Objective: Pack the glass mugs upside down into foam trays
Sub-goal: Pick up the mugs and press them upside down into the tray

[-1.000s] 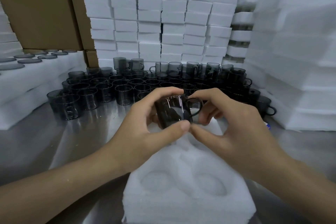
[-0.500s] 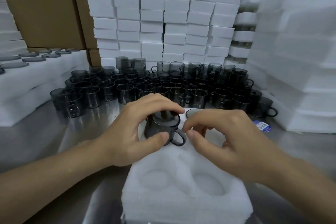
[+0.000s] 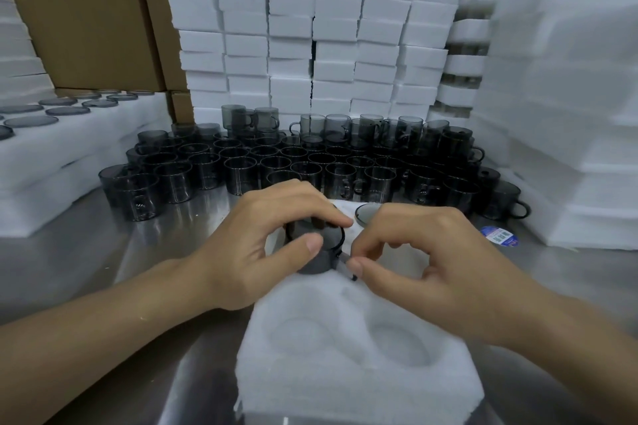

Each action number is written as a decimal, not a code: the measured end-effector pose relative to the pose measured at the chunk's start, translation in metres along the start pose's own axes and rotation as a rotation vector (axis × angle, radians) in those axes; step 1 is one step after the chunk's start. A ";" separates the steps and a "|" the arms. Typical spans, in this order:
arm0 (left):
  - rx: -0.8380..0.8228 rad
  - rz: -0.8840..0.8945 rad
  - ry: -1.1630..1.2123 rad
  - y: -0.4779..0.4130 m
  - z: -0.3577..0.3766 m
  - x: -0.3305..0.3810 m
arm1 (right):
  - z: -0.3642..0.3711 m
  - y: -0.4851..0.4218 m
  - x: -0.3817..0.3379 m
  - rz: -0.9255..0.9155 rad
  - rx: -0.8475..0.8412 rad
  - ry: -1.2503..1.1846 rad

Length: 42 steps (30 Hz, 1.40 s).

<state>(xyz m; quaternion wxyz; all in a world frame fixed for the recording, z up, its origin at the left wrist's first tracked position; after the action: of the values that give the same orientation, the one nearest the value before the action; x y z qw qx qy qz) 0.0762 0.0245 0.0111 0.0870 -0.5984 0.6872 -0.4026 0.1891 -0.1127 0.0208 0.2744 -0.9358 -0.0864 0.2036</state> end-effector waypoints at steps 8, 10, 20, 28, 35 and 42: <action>-0.070 0.034 -0.139 -0.003 0.000 -0.003 | -0.006 -0.001 0.005 0.047 0.068 0.010; 0.063 -0.062 -0.075 -0.002 -0.005 -0.014 | -0.014 -0.001 0.020 0.118 0.151 0.002; 0.081 -0.399 -0.004 0.003 0.000 -0.052 | -0.049 0.035 0.166 0.683 0.019 0.641; 0.065 -0.410 -0.006 0.003 -0.001 -0.050 | -0.061 0.031 0.165 0.593 0.239 0.519; 0.223 -0.390 0.191 -0.008 -0.014 -0.026 | -0.062 0.006 0.076 0.234 0.493 0.194; 0.236 -0.344 0.383 -0.003 0.001 0.019 | -0.035 0.003 -0.016 -0.197 0.452 0.237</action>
<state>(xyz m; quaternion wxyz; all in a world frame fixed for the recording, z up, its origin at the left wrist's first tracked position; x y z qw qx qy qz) 0.0741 0.0076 0.0198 -0.0447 -0.6049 0.5279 -0.5944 0.1897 -0.1363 0.0508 0.5030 -0.8552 -0.0965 0.0793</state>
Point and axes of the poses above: each hand's wrist, its own y-axis away from the middle knuckle, its own z-axis out of the palm, x = y × z, the point moved 7 cm from there along -y, towards the middle knuckle, and after that the axes turned 4 degrees about -z, right-handed, at the moved point
